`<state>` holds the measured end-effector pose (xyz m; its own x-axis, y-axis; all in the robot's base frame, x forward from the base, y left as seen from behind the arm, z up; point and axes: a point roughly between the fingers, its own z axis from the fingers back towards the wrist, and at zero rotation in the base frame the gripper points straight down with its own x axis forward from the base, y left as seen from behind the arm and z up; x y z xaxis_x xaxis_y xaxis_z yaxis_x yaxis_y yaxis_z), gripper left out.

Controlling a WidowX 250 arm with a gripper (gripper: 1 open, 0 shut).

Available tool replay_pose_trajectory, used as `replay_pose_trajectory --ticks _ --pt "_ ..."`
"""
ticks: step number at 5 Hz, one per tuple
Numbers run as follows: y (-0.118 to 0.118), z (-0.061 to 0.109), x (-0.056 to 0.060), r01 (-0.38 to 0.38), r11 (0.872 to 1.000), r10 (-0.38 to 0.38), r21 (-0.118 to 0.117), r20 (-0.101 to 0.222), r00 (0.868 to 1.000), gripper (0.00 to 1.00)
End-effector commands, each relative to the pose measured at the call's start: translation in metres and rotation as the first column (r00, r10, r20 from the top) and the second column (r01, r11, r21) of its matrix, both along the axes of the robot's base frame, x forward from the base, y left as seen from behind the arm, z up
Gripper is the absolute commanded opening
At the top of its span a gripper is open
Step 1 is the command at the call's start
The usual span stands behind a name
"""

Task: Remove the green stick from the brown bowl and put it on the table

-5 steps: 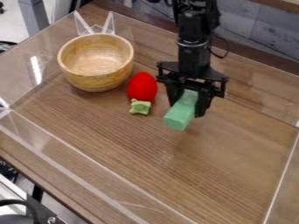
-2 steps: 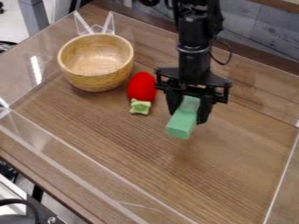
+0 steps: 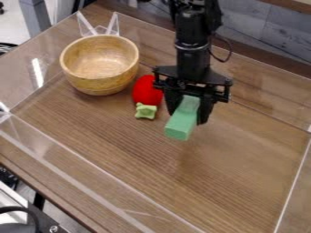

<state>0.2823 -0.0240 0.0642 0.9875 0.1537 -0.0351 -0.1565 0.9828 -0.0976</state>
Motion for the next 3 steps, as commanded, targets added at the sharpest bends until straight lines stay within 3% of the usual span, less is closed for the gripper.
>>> replay_pose_trajectory --ticks 1,2,3 --pt "0.0019 0.0229 0.0075 -0.001 1.000 0.001 0.002 0.070 0.998 0.00" --pt "-0.0002 0.0265 0.0066 0.002 1.000 -0.002 0.004 0.074 0.997 0.00" --pt "-0.0020 0.0170 0.0141 0.070 0.998 -0.070 0.006 0.079 0.994 0.00"
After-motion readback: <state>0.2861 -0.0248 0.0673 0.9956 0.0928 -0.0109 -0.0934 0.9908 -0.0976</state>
